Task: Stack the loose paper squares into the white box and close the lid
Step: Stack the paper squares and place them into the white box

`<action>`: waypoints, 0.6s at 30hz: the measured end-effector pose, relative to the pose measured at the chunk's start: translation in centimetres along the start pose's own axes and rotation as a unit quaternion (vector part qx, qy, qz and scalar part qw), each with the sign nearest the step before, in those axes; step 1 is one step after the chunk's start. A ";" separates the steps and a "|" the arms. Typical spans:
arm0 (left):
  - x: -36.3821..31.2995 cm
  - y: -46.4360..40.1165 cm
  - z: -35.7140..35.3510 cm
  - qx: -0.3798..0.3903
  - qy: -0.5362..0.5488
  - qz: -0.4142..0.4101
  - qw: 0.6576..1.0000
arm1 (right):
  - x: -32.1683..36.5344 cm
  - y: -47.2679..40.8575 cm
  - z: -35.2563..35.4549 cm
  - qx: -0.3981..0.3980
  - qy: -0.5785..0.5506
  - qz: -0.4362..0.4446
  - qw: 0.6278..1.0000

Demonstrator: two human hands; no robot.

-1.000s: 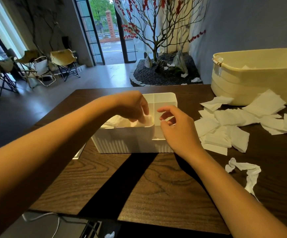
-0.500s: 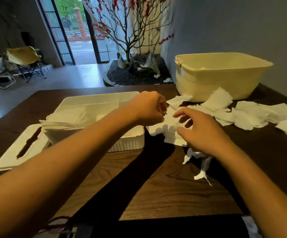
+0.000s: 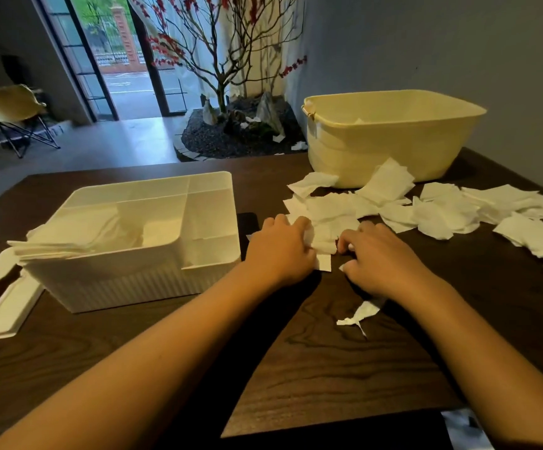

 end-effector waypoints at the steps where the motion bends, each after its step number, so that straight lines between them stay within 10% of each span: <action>1: 0.0 0.1 -0.2 -0.018 0.009 0.003 1.000 | -0.4 -0.7 0.0 -0.003 0.003 -0.009 1.000; 12: 1.4 0.8 -1.5 -0.138 0.218 0.035 0.965 | 0.2 -4.3 -0.7 -0.008 -0.117 0.055 0.992; 18: 1.3 1.4 -1.5 -0.174 0.292 0.021 0.940 | -0.6 -4.4 -0.7 -0.179 -0.296 0.018 0.938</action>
Point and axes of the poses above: each hand's wrist, its own y-axis away from the middle knuckle, its own z-axis out of the back of the hand, x = y × z, the point moved 2 cm from there along -y, towards the middle knuckle, and after that the axes turned 13 degrees about -x, right-handed, at the moved point
